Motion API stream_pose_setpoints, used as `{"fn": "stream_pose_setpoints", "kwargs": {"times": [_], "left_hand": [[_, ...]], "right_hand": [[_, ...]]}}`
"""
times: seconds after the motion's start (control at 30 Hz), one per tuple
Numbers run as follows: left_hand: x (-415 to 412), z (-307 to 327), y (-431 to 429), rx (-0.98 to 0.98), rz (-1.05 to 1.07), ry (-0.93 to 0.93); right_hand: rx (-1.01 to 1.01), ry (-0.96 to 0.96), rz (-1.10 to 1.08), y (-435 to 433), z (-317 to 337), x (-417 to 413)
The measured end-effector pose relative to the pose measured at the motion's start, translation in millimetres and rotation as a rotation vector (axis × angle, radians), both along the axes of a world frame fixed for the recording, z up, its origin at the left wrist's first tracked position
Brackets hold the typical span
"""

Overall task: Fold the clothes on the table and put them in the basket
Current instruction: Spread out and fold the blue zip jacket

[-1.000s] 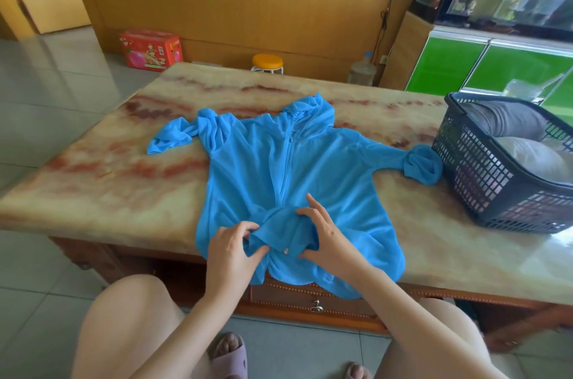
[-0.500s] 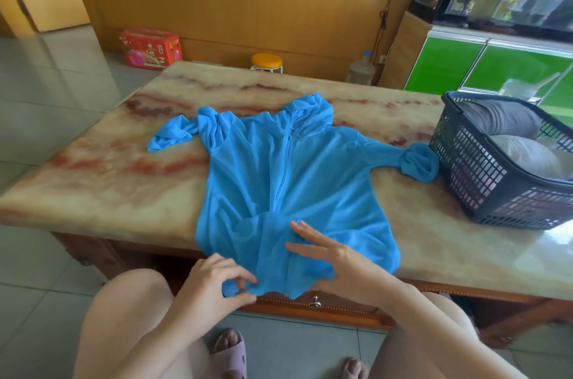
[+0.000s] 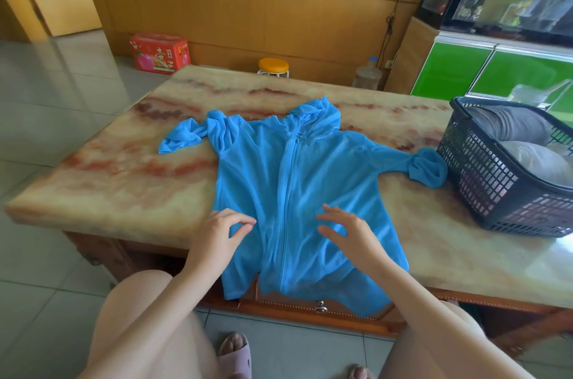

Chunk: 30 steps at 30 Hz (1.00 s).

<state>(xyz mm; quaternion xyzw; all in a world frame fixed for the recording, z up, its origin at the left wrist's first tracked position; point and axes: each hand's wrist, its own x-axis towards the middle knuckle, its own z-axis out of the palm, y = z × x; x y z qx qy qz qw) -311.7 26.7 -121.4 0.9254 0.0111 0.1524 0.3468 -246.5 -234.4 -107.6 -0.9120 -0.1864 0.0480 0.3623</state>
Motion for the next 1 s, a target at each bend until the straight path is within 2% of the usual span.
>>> {"fn": "stream_pose_setpoints", "kwargs": {"times": [0.13, 0.27, 0.4, 0.63, 0.77, 0.87, 1.0], "left_hand": [[40, 7, -3, 0.113, -0.026, -0.003], [85, 6, 1, 0.225, -0.04, 0.133], [121, 3, 7, 0.225, 0.04, 0.18], [148, -11, 8, 0.194, 0.111, 0.146], [163, -12, 9, 0.086, 0.133, 0.11], [175, -10, 6, 0.107, 0.126, 0.112], [190, -7, 3, 0.114, 0.09, 0.112]], "right_hand": [[-0.217, -0.003, -0.089, -6, -2, 39], [-0.425, 0.05, -0.068, -11, -7, 75], [-0.332, -0.043, -0.223, -11, -15, 107], [-0.154, -0.166, -0.392, -7, -25, 134], [-0.161, -0.188, -0.394, -6, -23, 146], [-0.235, -0.199, -0.336, -2, -19, 159], [-0.17, -0.189, -0.323, 1, -19, 177]]}}
